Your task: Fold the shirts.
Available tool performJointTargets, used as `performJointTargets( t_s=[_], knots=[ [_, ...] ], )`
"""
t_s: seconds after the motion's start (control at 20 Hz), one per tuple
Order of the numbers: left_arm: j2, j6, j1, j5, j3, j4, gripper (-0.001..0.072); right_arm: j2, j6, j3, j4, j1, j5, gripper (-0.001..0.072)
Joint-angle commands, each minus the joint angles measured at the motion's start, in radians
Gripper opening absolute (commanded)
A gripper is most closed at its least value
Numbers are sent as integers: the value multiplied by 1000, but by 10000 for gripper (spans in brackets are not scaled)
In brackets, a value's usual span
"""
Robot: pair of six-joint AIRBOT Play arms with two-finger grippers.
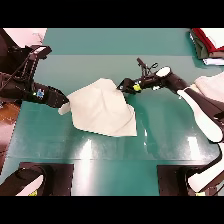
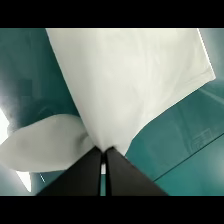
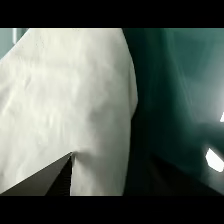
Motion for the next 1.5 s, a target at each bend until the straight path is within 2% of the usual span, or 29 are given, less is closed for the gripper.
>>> performJointTargets(
  t_s=[0.0,0.1,0.15,0.2,0.25,0.4,0.6,0.8,0.95,1.05,1.2,1.35,1.45],
  knots=[
    [1,-5,1,-4,1,4,27,-29,-44,2,89,38,-38,530],
    [1,-5,1,-4,1,4,26,-29,-44,2,87,60,-71,510],
    [1,-5,1,-4,1,4,27,-29,-51,2,87,68,-91,362],
    [1,-5,1,-5,1,4,27,-29,-71,2,87,70,-101,65],
    [1,-5,1,-5,1,4,26,-24,-92,6,79,69,-104,15],
    [6,-12,1,-3,37,55,26,78,-94,15,-67,30,-112,12],
    [6,-30,1,6,332,186,26,393,-90,14,-272,-106,-73,12],
    [6,-30,1,78,658,151,26,731,-71,14,-363,-200,-55,12],
    [6,-30,1,108,799,103,25,903,35,14,-433,-222,35,12],
    [2,-30,1,97,808,81,26,972,132,-8,-501,-207,125,12],
    [-60,-31,1,26,806,78,26,1048,254,-139,-549,-127,154,13],
    [-143,-29,1,-2,709,13,26,1074,337,-319,-550,6,106,14],
    [-198,-19,1,-24,596,-50,26,1057,350,-433,-550,111,23,14]
  ],
)
